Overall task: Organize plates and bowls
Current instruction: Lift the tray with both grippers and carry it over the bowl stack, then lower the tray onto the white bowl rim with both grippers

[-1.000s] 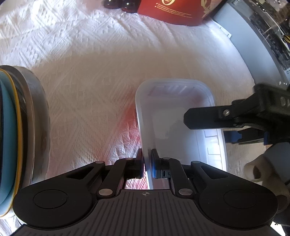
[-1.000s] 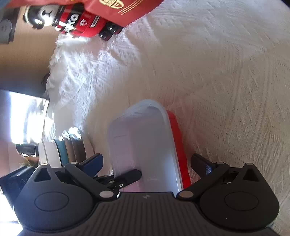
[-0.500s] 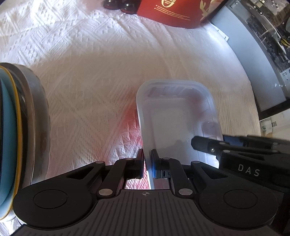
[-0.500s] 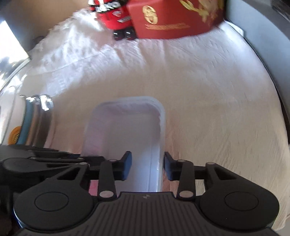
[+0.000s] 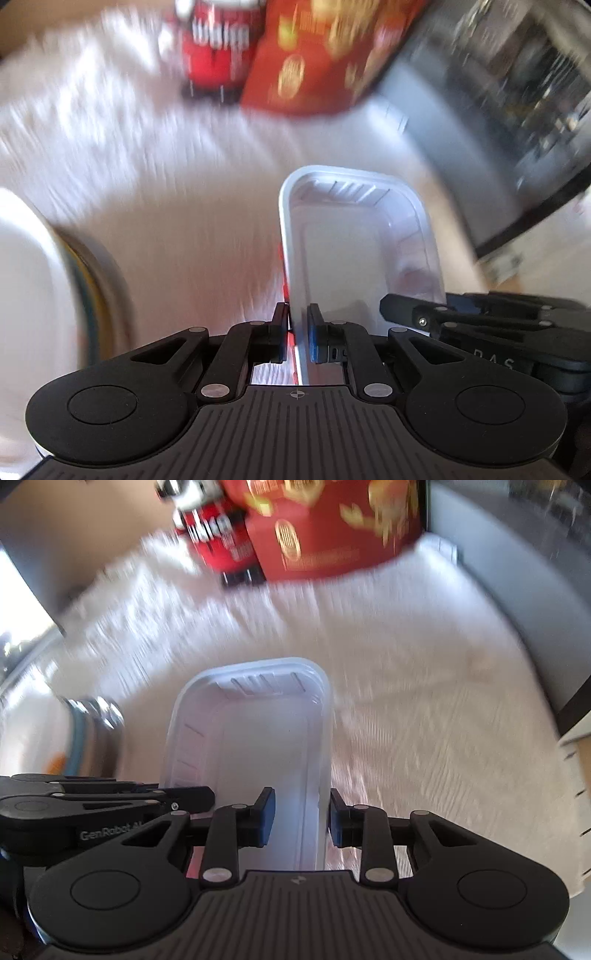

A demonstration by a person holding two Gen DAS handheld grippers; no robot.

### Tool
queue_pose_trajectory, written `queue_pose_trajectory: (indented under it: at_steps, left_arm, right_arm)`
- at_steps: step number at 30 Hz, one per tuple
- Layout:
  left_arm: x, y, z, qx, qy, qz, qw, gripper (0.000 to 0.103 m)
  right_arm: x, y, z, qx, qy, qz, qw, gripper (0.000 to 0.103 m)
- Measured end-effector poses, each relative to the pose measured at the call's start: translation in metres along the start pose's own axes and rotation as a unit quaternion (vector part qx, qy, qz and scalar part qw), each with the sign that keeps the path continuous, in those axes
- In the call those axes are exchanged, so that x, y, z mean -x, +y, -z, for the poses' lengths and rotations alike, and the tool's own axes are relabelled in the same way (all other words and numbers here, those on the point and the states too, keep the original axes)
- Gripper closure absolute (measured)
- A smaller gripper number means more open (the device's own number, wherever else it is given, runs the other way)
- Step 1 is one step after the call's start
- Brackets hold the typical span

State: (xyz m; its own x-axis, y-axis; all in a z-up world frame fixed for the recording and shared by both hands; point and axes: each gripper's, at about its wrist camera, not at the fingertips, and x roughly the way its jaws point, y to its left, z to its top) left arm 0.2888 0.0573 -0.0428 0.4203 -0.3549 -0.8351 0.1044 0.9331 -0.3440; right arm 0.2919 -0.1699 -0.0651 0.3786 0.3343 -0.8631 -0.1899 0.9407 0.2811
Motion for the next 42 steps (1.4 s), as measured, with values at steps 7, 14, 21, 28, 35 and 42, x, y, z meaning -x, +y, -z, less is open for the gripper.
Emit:
queue_pose_trajectory:
  at_steps: [7, 14, 21, 28, 35, 42]
  left_arm:
    - [0.118, 0.039, -0.024, 0.027, -0.105, -0.021, 0.9939, 0.086]
    - [0.172, 0.115, -0.017, 0.091, -0.109, -0.048, 0.9887, 0.085]
    - [0.151, 0.165, 0.013, 0.148, -0.073, -0.051, 0.9851, 0.085]
    - [0.125, 0.192, 0.029, 0.179, -0.052, -0.033, 0.9819, 0.087]
    - [0.125, 0.204, 0.031, 0.187, -0.057, -0.023, 0.9803, 0.090]
    - [0.126, 0.202, 0.030, 0.183, -0.056, -0.029, 0.9811, 0.090]
  right_arm:
    - [0.064, 0.072, -0.034, 0.035, -0.108, -0.065, 0.991, 0.073]
    - [0.062, 0.170, -0.049, 0.113, -0.110, -0.128, 0.979, 0.071]
    - [0.032, 0.219, -0.039, 0.157, -0.070, -0.118, 0.978, 0.071]
    - [0.006, 0.230, -0.032, 0.165, -0.036, -0.089, 0.982, 0.071]
    - [-0.009, 0.231, -0.030, 0.162, -0.011, -0.083, 0.983, 0.071]
    - [-0.012, 0.233, -0.031, 0.168, -0.009, -0.081, 0.982, 0.071]
